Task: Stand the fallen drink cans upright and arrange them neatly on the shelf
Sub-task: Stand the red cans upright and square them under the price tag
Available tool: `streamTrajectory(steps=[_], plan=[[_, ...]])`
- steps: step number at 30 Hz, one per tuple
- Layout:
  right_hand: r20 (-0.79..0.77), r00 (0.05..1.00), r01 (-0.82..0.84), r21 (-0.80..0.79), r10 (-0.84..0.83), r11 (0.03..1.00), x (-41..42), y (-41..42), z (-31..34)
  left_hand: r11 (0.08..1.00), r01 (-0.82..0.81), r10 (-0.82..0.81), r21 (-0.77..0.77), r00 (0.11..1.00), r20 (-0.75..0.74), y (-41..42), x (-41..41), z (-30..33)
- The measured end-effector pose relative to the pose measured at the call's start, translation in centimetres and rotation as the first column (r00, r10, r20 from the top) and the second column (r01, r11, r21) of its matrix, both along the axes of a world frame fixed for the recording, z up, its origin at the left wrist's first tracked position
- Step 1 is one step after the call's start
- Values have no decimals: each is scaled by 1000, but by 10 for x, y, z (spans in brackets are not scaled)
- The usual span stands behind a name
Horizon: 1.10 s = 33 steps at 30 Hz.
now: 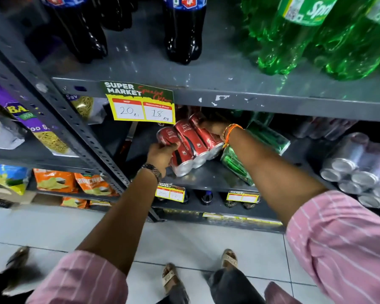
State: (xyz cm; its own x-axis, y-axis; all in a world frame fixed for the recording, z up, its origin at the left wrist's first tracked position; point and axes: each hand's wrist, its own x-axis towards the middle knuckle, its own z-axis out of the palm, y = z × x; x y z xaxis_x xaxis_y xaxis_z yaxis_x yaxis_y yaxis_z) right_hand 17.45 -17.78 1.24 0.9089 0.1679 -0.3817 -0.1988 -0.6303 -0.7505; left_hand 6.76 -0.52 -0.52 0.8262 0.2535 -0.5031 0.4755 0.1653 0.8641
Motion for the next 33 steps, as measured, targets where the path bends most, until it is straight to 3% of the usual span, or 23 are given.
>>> streamTrajectory(steps=[8,13,20,25,27,29,33], plan=[[228,950,183,140,-211,973,-38,24,-9,916,175,-241,361,959,148,49,2,21],[269,916,211,307,-297,928,-75,21,-28,846,121,-245,520,954,176,56,-13,7],[341,893,139,412,-294,901,-128,18,-60,764,30,-268,644,923,276,57,-48,-23],[303,908,154,400,-289,904,-139,19,-61,821,32,-221,569,938,267,50,-56,-24],[290,908,173,397,-303,901,-139,20,-57,939,17,-112,344,960,258,52,-48,-16],[276,898,217,401,-344,890,-142,19,-52,975,-13,-41,221,970,241,61,-31,-9],[314,827,356,350,-466,867,-150,21,-51,911,136,-204,389,969,139,70,10,14]])
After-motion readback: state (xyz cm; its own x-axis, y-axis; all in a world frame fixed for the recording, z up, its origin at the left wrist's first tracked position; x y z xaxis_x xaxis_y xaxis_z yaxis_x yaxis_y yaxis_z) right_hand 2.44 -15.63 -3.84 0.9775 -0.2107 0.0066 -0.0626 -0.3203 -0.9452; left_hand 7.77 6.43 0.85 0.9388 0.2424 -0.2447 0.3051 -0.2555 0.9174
